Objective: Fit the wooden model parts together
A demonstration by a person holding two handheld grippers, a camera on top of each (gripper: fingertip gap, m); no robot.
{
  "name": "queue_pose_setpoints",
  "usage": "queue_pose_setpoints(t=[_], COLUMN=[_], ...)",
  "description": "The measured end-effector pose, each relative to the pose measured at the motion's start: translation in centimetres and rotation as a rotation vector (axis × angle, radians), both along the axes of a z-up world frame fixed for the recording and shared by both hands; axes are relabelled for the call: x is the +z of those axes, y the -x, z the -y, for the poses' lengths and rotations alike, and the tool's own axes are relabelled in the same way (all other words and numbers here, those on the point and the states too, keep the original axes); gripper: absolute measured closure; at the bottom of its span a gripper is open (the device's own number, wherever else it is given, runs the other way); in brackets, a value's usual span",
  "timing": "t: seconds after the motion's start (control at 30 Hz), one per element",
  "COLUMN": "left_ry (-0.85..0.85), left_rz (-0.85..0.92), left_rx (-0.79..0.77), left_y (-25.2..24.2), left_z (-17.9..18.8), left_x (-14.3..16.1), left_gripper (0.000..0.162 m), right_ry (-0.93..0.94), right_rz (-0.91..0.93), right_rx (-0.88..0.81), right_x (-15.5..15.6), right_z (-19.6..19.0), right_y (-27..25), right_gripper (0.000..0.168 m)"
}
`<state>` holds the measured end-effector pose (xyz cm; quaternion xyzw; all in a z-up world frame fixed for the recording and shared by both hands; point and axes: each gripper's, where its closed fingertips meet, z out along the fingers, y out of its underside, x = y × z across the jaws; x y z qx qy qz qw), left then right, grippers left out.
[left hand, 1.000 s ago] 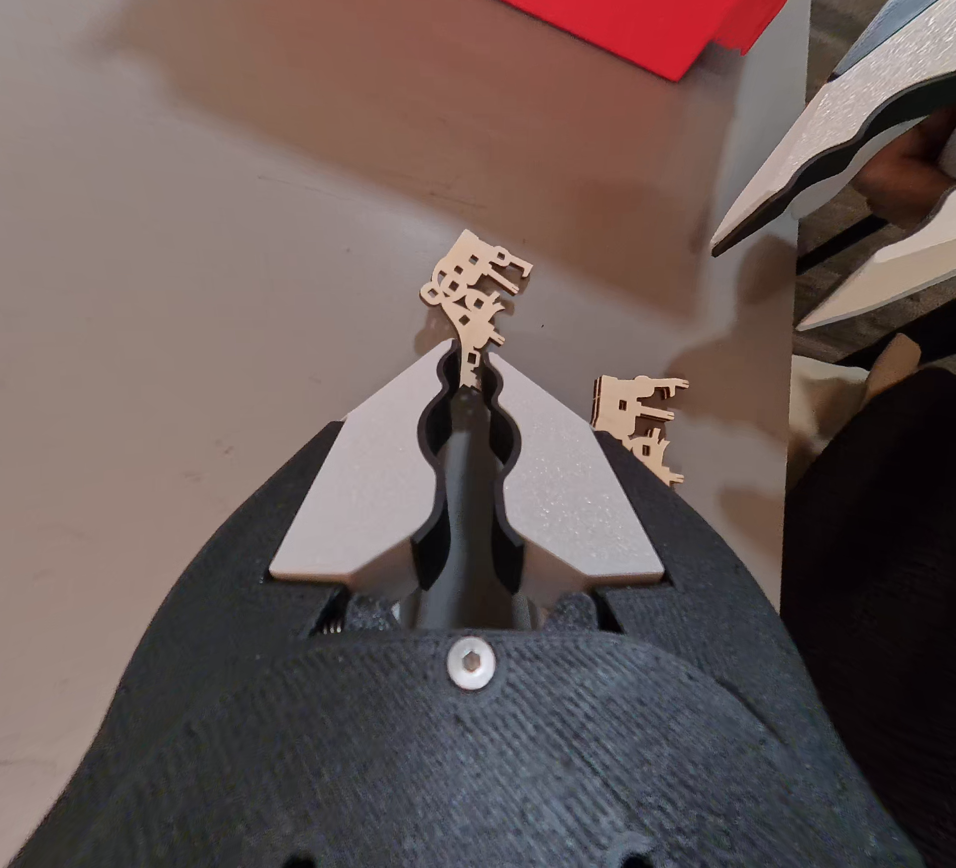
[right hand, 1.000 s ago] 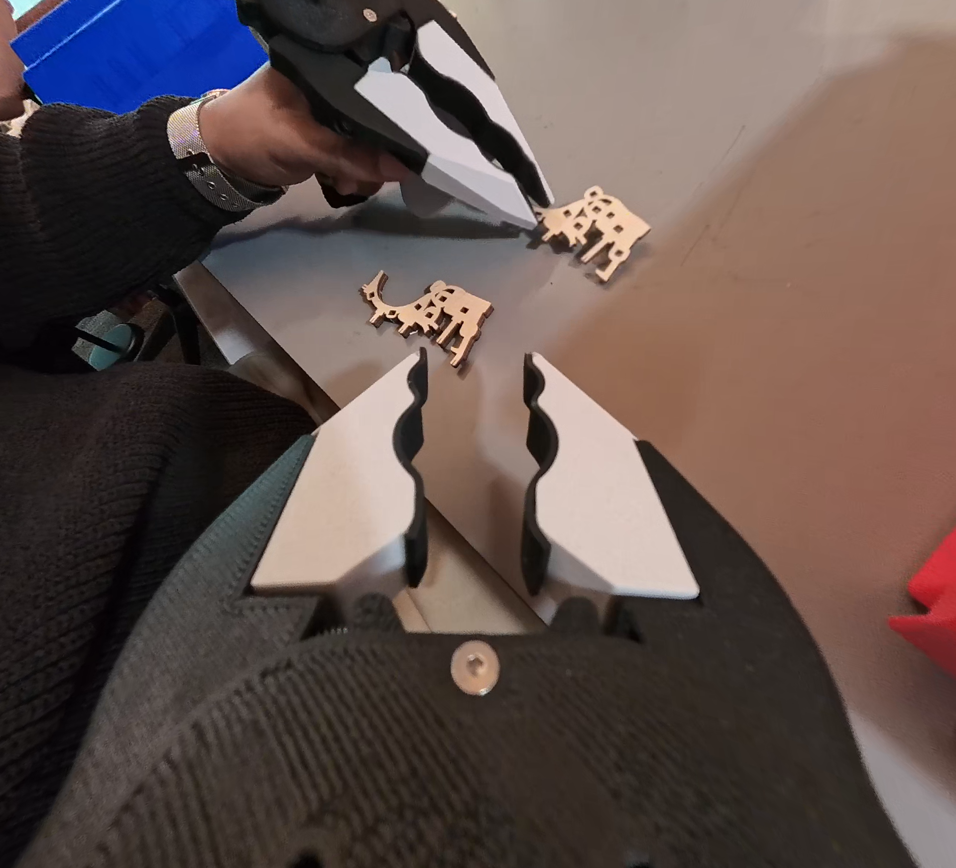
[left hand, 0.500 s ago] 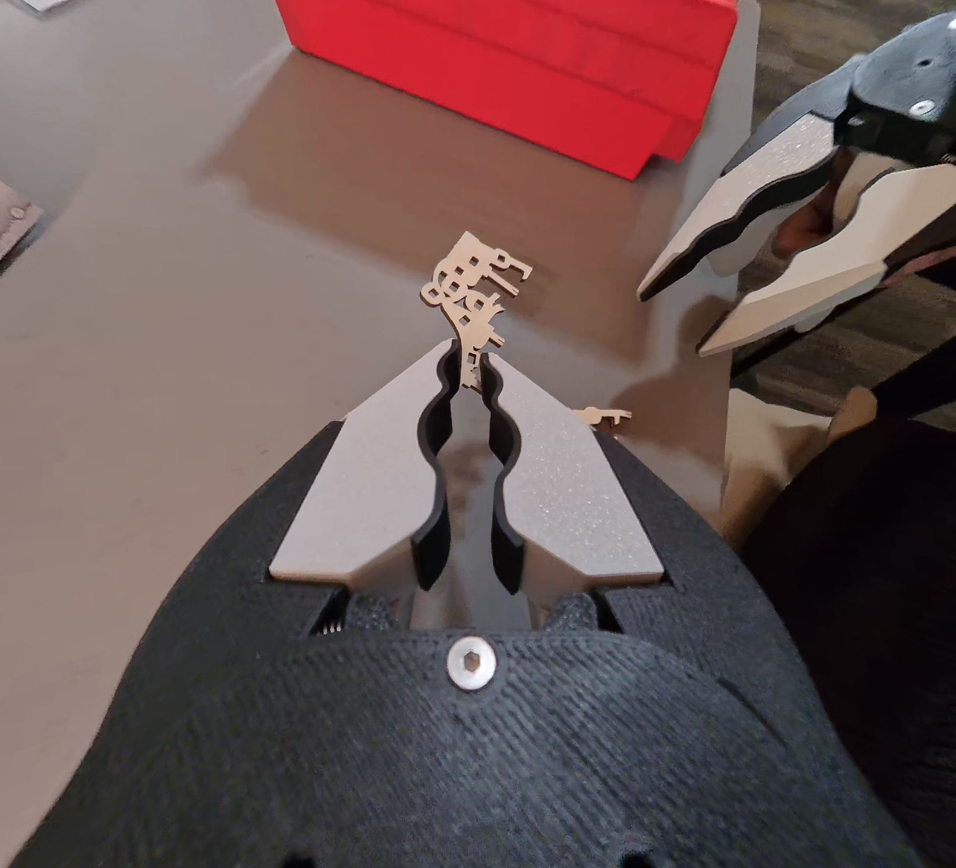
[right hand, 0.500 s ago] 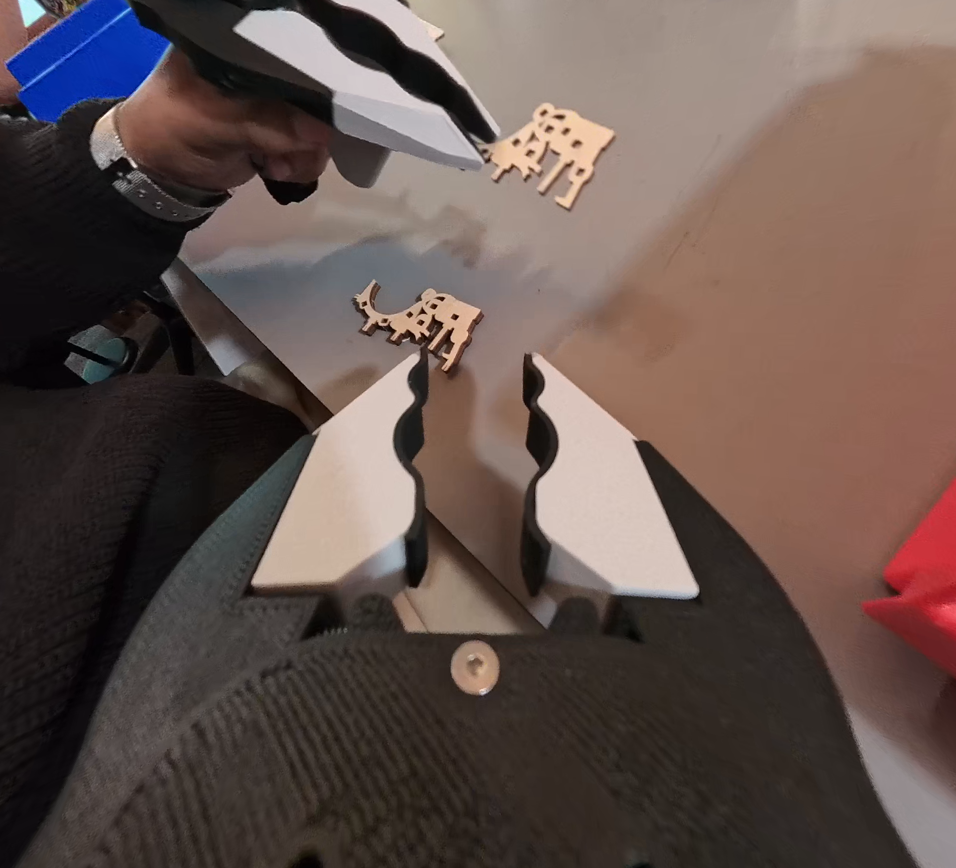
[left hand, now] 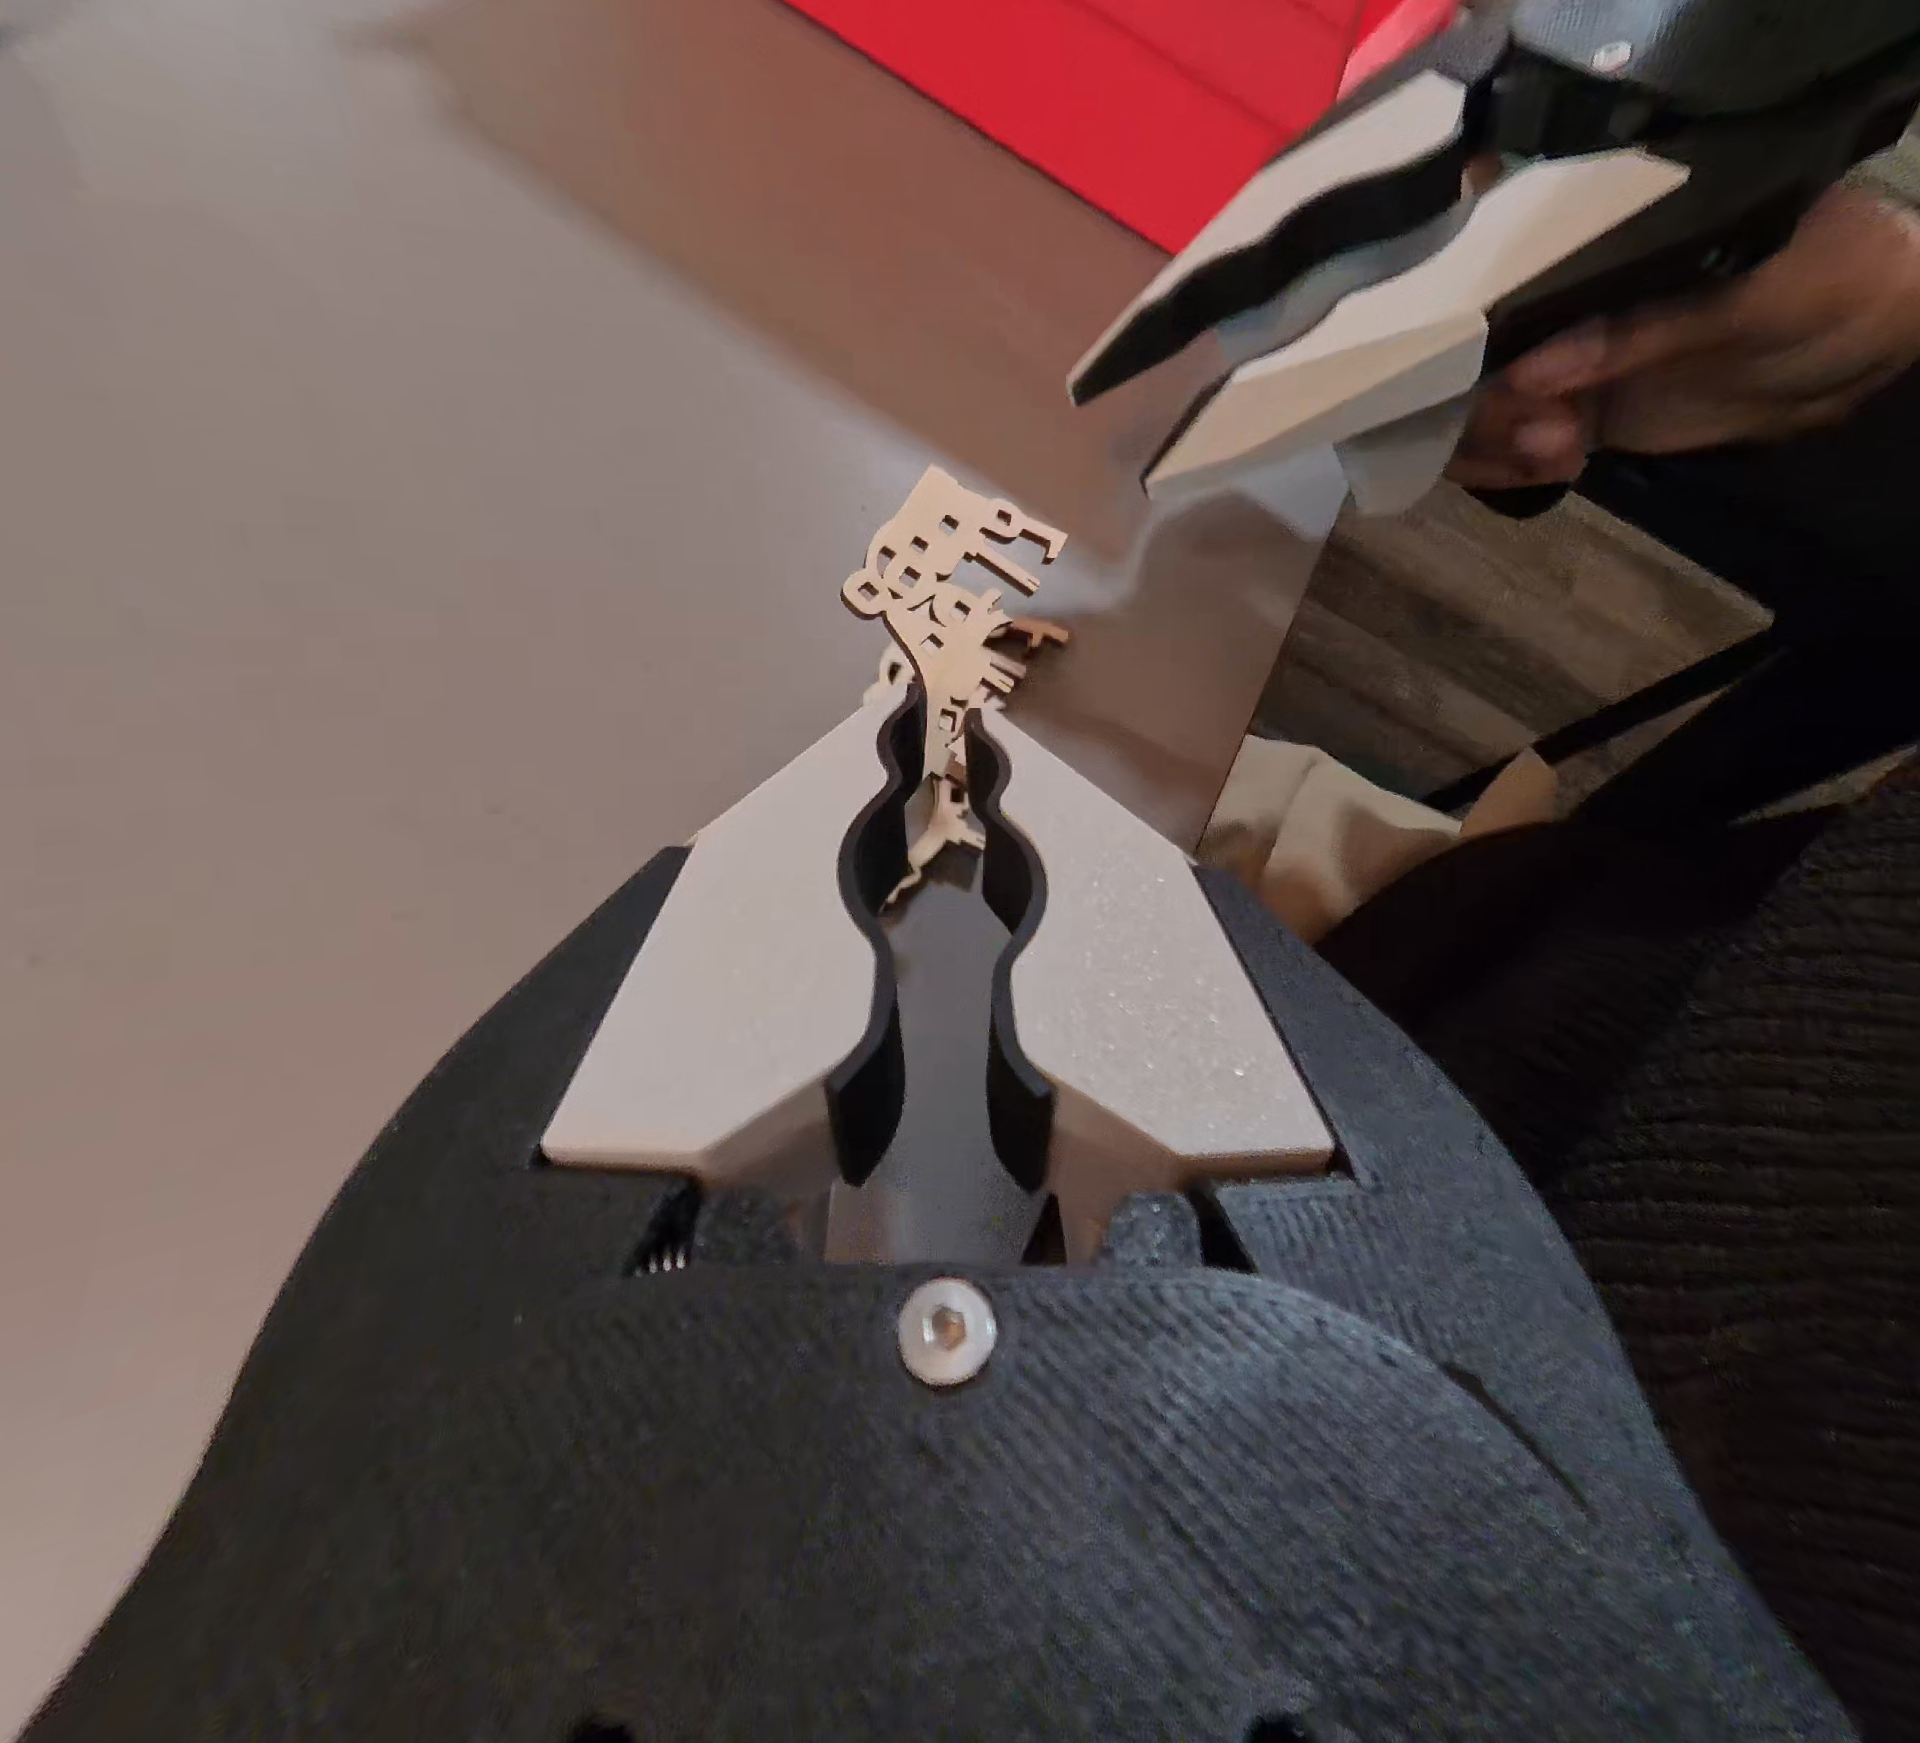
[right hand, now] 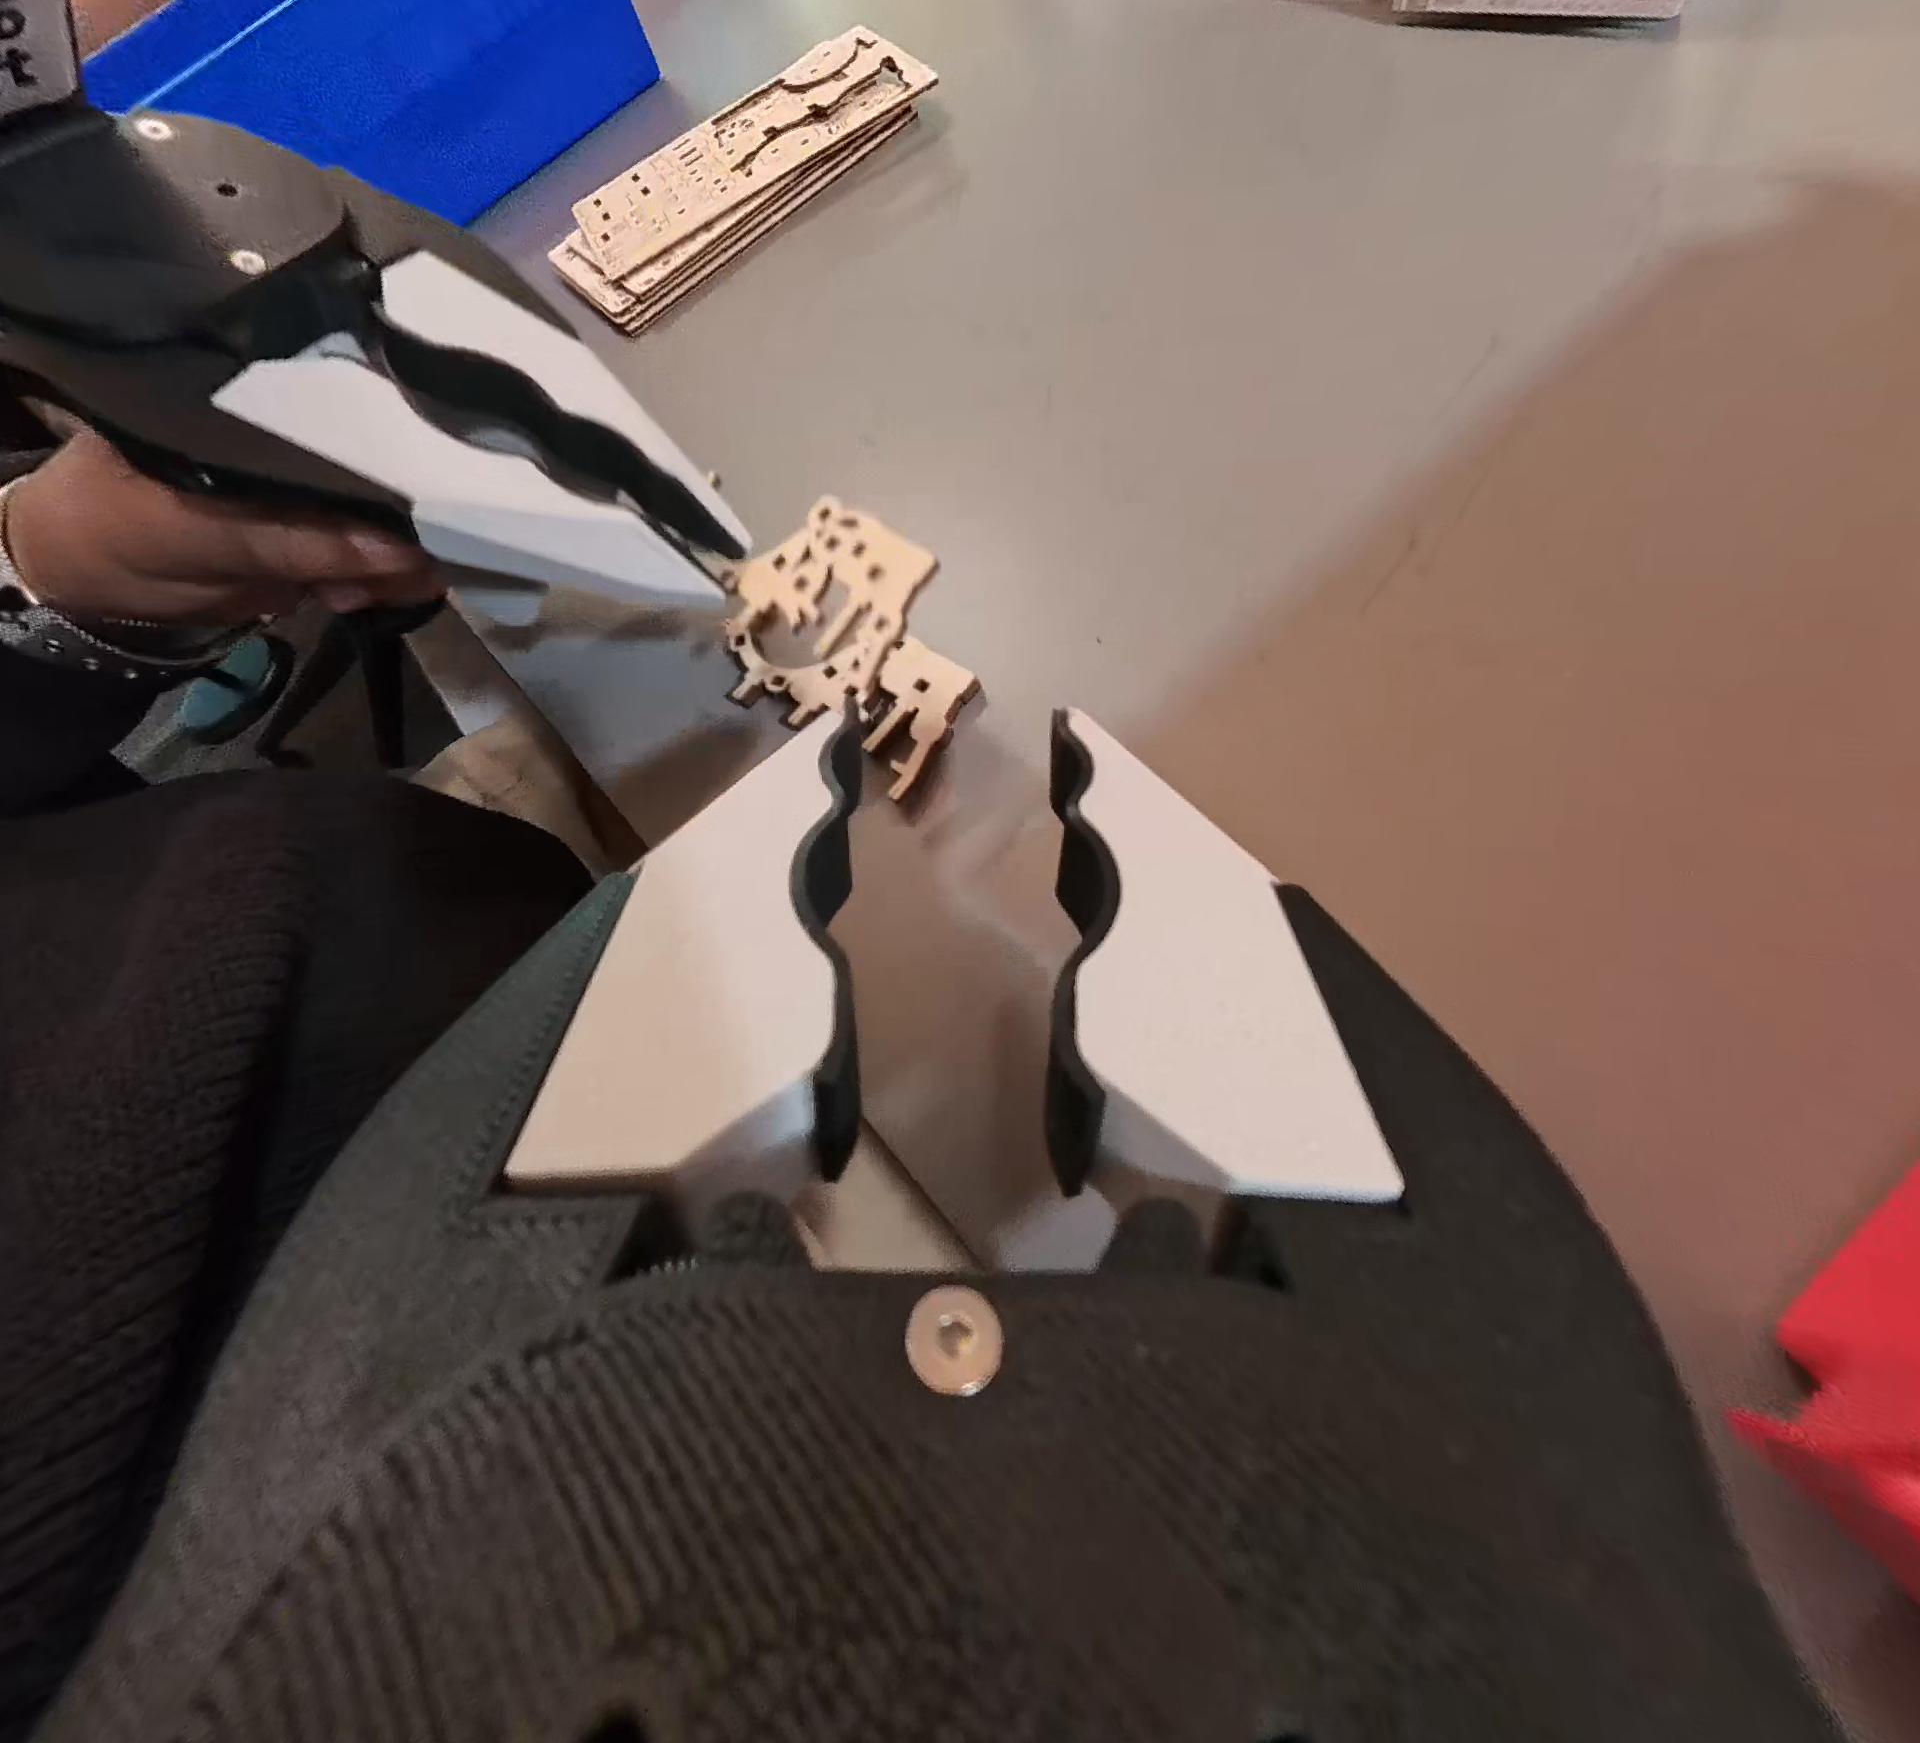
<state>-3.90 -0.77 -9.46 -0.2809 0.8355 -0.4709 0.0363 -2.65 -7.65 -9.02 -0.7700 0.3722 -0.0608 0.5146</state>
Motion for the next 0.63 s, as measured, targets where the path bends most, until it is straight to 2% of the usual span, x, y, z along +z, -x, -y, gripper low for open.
queue_pose_setpoints(t=[0.2,0.63], left_ry=[-0.089,-0.064], left_rz=[-0.002,-0.068], left_rx=[-0.002,0.036], left_y=[0.7,0.6], left_z=[0.4,0.2], left_x=[-2.3,-2.8], left_gripper=[0.157,0.156], right_ry=[0.031,0.048], right_rz=[0.005,-0.011], right_rx=[0.043,0.045], right_x=[-0.5,-1.1], right_z=[-1.1,-1.0], right_y=[-0.3,-0.2], right_gripper=[0.133,0.134])
